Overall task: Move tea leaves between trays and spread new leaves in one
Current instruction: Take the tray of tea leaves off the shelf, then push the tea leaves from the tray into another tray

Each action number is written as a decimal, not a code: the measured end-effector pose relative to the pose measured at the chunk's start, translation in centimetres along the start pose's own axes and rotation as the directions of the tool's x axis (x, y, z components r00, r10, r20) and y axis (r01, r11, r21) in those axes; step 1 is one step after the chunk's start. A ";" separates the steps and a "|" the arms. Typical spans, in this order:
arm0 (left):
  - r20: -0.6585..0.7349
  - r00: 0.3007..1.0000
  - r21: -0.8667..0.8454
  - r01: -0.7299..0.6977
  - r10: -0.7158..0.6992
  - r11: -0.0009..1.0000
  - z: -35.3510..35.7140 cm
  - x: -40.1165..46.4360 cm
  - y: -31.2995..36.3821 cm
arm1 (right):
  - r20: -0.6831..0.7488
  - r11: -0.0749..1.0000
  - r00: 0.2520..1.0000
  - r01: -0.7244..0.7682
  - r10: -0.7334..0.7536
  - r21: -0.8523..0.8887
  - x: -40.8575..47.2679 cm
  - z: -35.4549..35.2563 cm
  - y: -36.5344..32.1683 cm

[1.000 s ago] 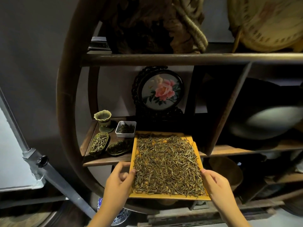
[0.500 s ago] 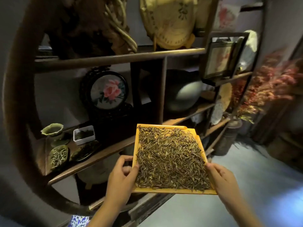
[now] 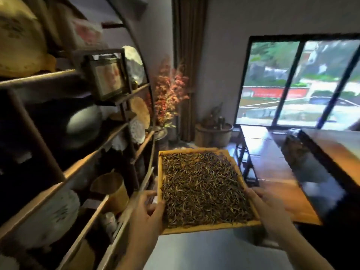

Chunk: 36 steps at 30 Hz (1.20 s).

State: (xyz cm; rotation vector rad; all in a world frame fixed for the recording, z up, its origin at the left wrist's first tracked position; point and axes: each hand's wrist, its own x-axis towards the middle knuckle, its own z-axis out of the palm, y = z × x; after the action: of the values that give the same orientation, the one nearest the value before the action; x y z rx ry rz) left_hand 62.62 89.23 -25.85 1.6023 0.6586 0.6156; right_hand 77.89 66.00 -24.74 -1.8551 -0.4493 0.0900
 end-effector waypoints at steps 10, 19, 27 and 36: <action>0.475 0.876 0.081 -0.144 0.088 0.986 21.5 -4.7 2.6 | -0.449 0.979 0.876 -0.205 0.174 -0.021 -8.3 -20.5 6.9; 0.744 0.645 -0.019 -0.240 0.174 0.971 41.2 -12.8 4.2 | -0.704 0.930 0.648 -0.365 0.291 0.048 -17.2 -35.8 12.2; 0.869 0.432 -0.146 -0.240 0.240 0.960 55.3 -19.4 3.9 | -0.860 0.907 0.436 -0.414 0.266 0.071 -22.8 -45.4 16.8; 0.968 0.138 -0.164 -0.290 0.211 0.943 67.8 -24.7 4.6 | -0.950 0.865 0.184 -0.483 0.254 0.138 -26.7 -51.9 20.1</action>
State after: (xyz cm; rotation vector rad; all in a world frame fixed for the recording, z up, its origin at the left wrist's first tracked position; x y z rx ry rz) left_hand 94.18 24.32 -30.21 1.7769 -0.6501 -0.3464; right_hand 73.18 4.72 -30.55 -1.7905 0.9384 -0.7815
